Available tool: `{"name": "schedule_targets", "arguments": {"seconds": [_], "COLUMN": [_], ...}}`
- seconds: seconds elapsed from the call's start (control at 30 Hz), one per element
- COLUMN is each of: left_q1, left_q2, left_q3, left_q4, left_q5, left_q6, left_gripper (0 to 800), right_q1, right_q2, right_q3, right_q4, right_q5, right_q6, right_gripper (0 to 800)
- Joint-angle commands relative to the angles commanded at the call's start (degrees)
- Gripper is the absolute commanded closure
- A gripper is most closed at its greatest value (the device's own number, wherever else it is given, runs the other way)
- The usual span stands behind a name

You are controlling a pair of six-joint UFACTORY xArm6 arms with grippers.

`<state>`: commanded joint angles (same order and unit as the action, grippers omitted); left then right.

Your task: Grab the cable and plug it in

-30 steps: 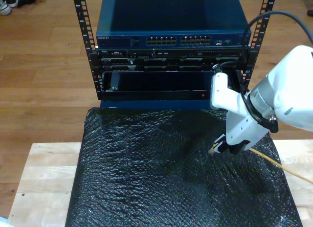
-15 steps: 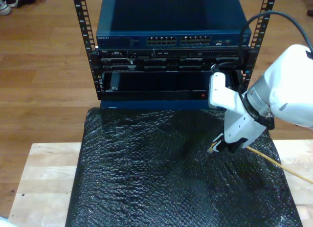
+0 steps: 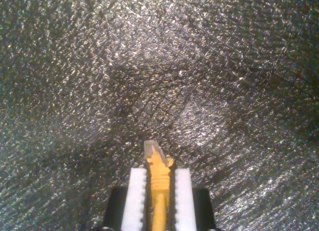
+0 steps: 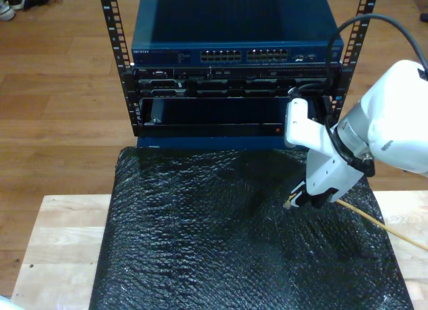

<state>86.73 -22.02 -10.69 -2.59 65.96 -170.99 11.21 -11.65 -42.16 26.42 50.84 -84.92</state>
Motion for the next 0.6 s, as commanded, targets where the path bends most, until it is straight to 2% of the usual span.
{"name": "schedule_targets", "arguments": {"seconds": [0.43, 0.6], "left_q1": [0.0, 0.0], "left_q2": [0.0, 0.0], "left_q3": [-0.09, -0.09], "left_q4": [-0.09, -0.09], "left_q5": [0.18, 0.18], "left_q6": [0.53, 0.53], "left_gripper": [0, 0], "right_q1": [0.35, 1.76], "right_q2": [0.79, 0.97], "right_q3": [-0.53, -0.62], "right_q4": [0.0, -0.53], "right_q5": [-5.71, -12.75], "right_q6": [-0.09, -0.18], "right_gripper": [800, 800]}}
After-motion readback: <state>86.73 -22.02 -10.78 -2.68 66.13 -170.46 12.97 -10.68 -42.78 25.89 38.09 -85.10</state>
